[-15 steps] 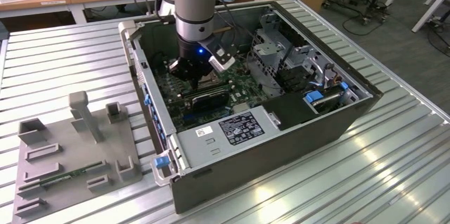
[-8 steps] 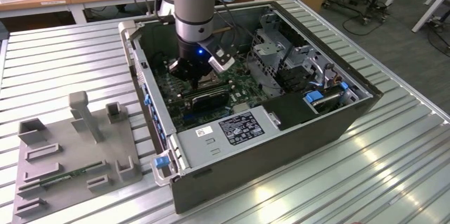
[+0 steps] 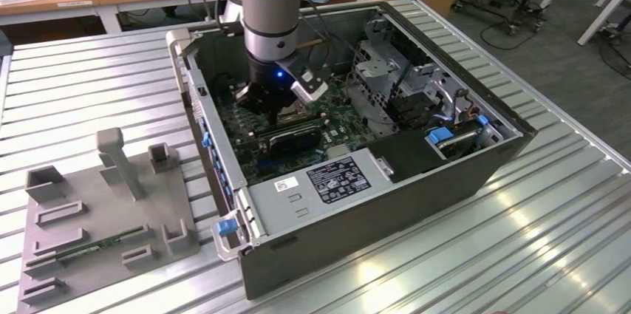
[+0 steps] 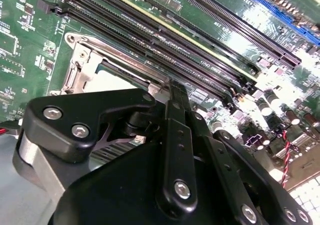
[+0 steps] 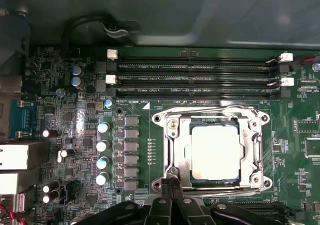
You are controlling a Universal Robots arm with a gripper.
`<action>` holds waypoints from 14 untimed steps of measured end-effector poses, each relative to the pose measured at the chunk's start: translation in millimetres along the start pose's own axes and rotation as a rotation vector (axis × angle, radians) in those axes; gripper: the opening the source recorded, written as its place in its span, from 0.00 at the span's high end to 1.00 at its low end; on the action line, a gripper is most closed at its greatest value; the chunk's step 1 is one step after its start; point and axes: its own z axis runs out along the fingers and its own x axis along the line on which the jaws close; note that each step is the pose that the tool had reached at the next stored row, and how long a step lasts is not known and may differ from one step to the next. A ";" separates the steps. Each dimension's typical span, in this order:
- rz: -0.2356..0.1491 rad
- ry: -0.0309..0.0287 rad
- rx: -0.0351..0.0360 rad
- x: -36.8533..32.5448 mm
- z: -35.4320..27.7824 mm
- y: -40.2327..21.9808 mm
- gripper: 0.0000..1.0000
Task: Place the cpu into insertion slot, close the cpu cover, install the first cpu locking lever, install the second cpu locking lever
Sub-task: 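Install the second cpu locking lever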
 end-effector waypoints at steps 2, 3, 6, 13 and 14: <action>0.000 -0.0001 0.0000 0.8 0.2 -0.4 0.89; 0.000 -0.0001 0.0000 1.1 0.4 -0.5 0.89; 0.000 -0.0001 0.0001 2.1 0.7 -1.0 0.89; 0.000 0.0000 0.0002 3.8 1.3 -2.0 0.89; 0.000 -0.0001 0.0002 4.0 1.4 -2.2 0.89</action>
